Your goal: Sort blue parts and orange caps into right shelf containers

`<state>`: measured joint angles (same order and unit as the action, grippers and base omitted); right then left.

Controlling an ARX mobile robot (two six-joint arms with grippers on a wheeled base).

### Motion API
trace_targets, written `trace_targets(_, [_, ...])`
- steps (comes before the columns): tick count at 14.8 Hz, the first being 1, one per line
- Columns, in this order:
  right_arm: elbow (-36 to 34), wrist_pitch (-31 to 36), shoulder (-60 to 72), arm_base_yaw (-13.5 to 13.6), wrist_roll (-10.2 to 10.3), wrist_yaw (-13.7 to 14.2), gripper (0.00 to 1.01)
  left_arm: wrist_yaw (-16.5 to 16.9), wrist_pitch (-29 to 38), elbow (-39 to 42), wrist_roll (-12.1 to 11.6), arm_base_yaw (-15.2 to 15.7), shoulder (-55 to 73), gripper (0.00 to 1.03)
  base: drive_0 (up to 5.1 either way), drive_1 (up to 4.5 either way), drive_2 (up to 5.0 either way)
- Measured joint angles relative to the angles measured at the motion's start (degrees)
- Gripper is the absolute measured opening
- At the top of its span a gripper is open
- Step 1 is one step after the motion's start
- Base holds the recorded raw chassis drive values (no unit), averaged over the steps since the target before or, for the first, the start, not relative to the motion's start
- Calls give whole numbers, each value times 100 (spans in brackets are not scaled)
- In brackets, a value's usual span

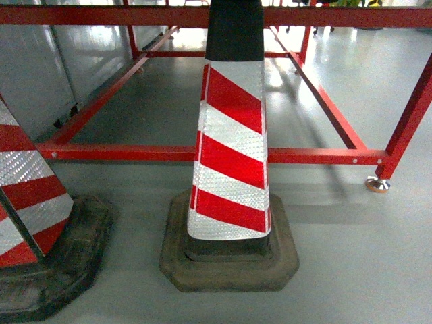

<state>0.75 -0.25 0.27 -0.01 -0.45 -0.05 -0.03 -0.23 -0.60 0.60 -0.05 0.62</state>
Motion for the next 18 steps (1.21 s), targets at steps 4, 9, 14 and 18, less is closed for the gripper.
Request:
trace_targets(4, [0, 2, 0, 0, 0, 0, 98, 0, 0, 0, 0, 0, 0, 98, 0, 0, 0])
trace_targets(9, [0, 2, 0, 0, 0, 0, 98, 0, 0, 0, 0, 0, 0, 98, 0, 0, 0])
trace_targets(14, [0, 2, 0, 0, 0, 0, 98, 0, 0, 0, 0, 0, 0, 98, 0, 0, 0])
trace_targets(18, [0, 0, 0, 0, 0, 2, 98, 0, 0, 0, 0, 0, 0, 98, 0, 0, 0])
